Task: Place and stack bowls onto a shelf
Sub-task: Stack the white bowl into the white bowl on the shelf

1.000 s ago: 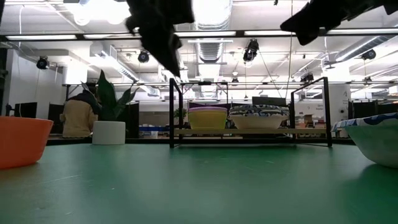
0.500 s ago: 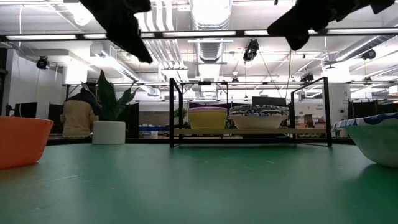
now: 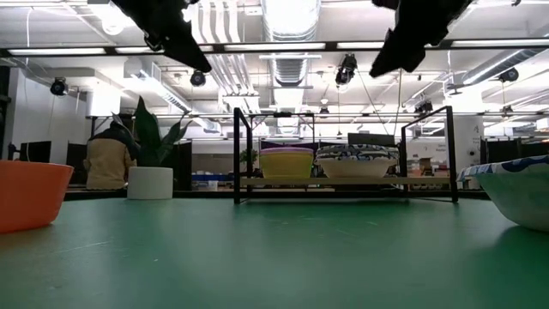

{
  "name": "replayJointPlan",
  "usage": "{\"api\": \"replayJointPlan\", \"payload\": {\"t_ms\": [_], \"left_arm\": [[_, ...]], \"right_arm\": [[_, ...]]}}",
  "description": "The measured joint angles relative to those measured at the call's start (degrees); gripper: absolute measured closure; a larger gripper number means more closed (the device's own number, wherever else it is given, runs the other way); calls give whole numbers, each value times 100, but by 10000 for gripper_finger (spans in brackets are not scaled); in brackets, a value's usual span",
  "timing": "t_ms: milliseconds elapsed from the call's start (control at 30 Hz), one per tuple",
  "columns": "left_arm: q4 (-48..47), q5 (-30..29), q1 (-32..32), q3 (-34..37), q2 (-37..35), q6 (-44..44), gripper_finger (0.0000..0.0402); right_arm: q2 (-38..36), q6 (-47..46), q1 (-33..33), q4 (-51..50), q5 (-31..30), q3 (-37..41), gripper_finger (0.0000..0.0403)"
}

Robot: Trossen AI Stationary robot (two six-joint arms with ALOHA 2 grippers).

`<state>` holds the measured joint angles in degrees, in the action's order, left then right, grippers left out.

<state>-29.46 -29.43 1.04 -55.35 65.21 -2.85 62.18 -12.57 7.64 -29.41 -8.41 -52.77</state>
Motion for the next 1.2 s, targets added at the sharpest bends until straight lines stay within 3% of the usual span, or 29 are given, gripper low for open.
{"api": "replayJointPlan", "payload": {"t_ms": [167,400,600,1200], "left_arm": [[-27,0,0,3,123,82,294],[6,-4,2,197,183,83,294],[22,-4,2,343,185,82,294],[39,-4,2,376,196,129,294]], "right_arm": [[587,-34,25,-583,799,-392,240],[1566,-670,391,-1457,1573,-815,235],[2218,-1112,850,-2503,1635,-1056,252],[2899,-1304,1174,-2356,1588,-811,264]]}}
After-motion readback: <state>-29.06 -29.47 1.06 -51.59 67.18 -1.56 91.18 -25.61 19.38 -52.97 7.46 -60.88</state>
